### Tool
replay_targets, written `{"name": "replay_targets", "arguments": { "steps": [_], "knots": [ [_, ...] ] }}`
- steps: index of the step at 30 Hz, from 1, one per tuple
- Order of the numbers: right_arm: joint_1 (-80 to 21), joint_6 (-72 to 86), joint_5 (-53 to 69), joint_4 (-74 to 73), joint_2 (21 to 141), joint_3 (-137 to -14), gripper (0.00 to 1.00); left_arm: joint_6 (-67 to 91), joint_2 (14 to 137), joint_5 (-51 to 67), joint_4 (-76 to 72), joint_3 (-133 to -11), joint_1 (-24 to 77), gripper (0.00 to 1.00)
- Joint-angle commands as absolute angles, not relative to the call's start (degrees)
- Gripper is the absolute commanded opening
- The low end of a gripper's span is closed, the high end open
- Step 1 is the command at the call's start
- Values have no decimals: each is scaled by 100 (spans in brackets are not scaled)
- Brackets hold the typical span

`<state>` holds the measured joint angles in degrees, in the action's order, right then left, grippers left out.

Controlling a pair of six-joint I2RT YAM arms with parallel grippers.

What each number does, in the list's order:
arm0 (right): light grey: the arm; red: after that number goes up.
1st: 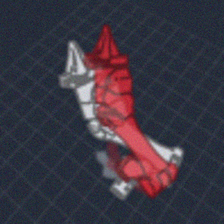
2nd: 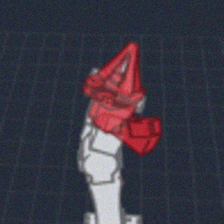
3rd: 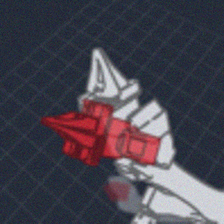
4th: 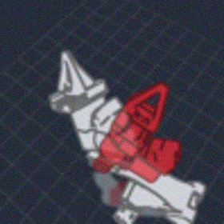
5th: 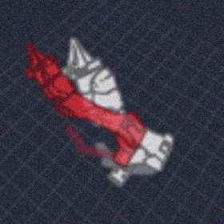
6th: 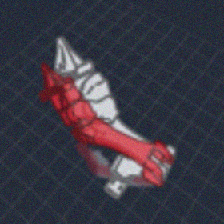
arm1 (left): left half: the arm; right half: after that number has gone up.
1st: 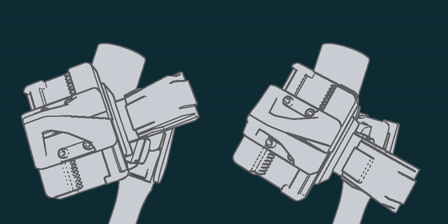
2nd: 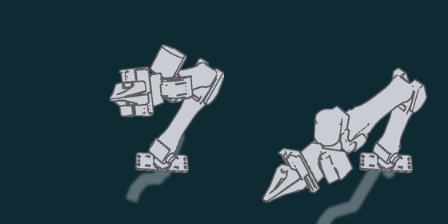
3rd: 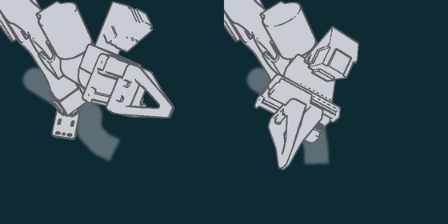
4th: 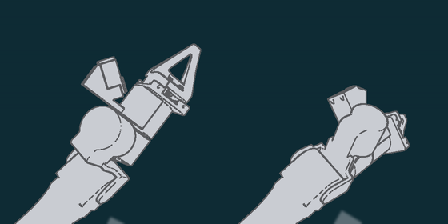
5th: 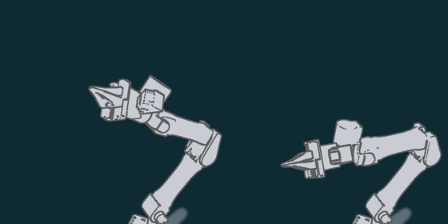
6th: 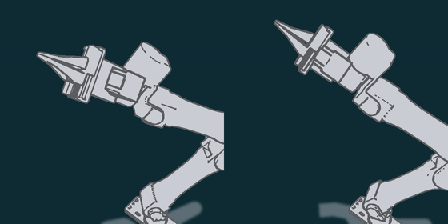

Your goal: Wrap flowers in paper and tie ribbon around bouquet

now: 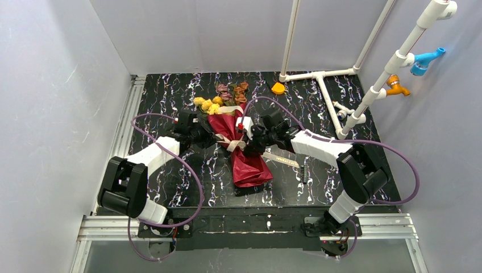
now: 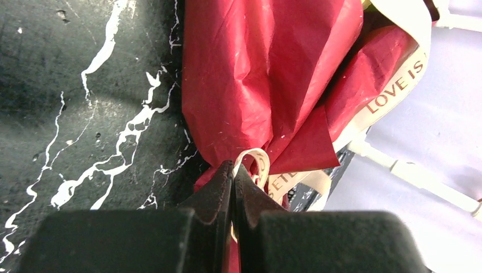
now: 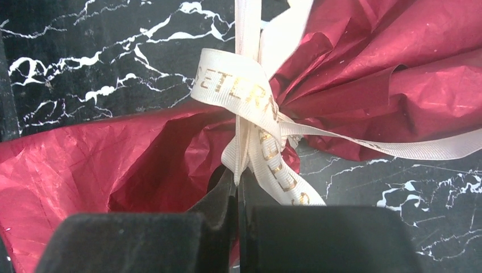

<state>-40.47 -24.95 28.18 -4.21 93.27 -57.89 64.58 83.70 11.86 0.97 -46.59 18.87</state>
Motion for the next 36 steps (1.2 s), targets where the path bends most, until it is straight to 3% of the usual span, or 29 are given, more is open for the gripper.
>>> {"name": "replay_targets", "arguments": {
  "steps": [1, 14, 19, 23, 24, 30, 36],
  "knots": [
    [-4061, -2819, 2507, -1342, 9095, -6082, 1, 6027, 8060, 664, 624, -4935, 1814, 0],
    [-4053, -3226, 2447, -2344, 9237, -6570, 1, 5742, 8078, 405, 878, -5084, 1784, 0],
    [-4052, -3765, 2252, -3092, 9632, -7317, 3, 5568, 8060, 376, 948, -5083, 1787, 0],
    [-4052, -3924, 1972, -3935, 10187, -8101, 26, 5466, 8034, 338, 1042, -5110, 1778, 0],
    [-4051, -3916, 1888, -4013, 10231, -8153, 27, 5452, 8030, 335, 1059, -5115, 1781, 0],
    [-4051, -3960, 1551, -4101, 10074, -8017, 29, 5389, 8074, 338, 1065, -5144, 1791, 0],
    [-4051, -3988, 1628, -3817, 9723, -7779, 17, 5428, 8175, 395, 1010, -5168, 1786, 0]
  ]
}}
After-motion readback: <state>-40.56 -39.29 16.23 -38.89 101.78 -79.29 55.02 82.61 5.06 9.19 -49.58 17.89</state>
